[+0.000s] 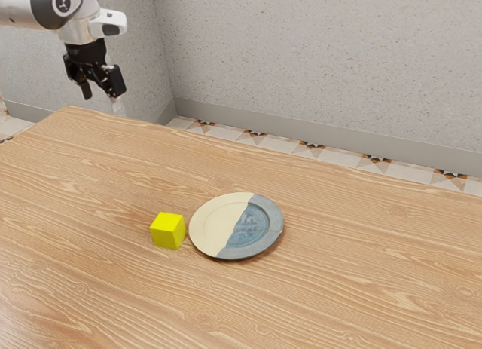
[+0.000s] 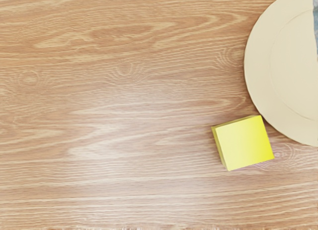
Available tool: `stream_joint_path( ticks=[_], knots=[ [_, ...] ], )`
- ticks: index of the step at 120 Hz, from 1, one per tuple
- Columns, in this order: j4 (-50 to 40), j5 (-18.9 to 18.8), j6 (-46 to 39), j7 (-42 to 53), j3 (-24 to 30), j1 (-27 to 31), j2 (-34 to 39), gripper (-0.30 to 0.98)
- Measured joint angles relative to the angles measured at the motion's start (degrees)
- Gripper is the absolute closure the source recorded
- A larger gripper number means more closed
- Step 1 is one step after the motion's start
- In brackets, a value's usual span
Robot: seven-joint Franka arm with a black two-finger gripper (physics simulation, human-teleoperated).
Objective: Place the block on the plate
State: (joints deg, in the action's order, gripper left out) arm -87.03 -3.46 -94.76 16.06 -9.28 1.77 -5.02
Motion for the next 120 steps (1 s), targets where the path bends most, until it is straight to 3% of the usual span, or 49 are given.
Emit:
stream_joint_path(
  ticks=[24,75,120],
  knots=[
    [-1.47,0.53,-0.93,-0.5,0.01,-1.74,-0.32,0.0],
    [-19.76,3.41,-14.23,-7.05,0.3,-5.85,-2.3,0.0],
    [-27.74,5.1,-26.32,-15.44,0.31,-7.77,-6.05,0.0]
  ],
)
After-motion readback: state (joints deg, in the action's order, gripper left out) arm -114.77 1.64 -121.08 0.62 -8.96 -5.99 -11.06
